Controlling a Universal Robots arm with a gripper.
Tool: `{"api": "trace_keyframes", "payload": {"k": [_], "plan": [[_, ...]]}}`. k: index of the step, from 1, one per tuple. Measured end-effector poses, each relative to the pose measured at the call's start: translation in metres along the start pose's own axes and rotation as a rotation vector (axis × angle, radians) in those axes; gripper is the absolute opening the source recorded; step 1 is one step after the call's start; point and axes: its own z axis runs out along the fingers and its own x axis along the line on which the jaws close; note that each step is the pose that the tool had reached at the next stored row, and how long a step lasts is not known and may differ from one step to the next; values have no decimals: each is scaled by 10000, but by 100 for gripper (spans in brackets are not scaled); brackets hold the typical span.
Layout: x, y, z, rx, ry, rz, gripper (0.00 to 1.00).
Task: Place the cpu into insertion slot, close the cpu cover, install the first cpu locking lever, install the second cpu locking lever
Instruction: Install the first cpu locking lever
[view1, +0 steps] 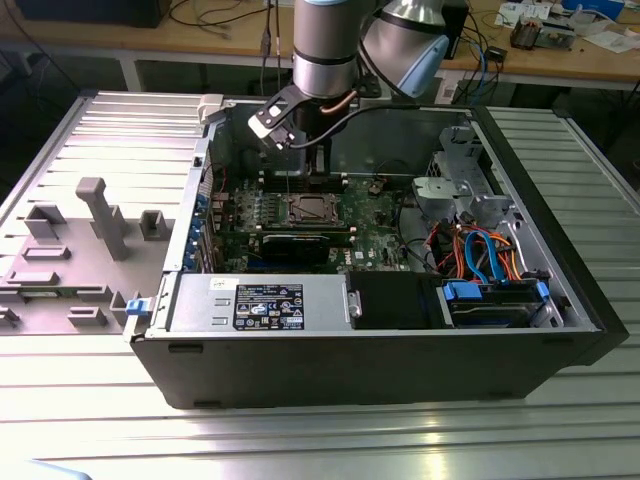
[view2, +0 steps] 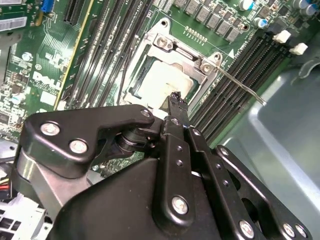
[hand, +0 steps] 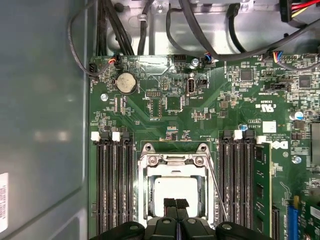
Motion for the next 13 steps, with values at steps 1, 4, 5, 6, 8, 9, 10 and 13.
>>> {"api": "trace_keyframes", "payload": {"k": [1,4,5,6,8,9,10,13], "plan": [[0,0,-16,-1,1,0,11],[1,0,-77,0,-1,0,11],[2,0,-83,0,0,0,11],[2,1,-84,-2,2,-1,11],[2,1,-84,-1,2,-1,11],[2,1,-86,-1,0,-1,11],[2,1,-87,0,0,-1,11],[2,1,-87,0,0,0,11]]}}
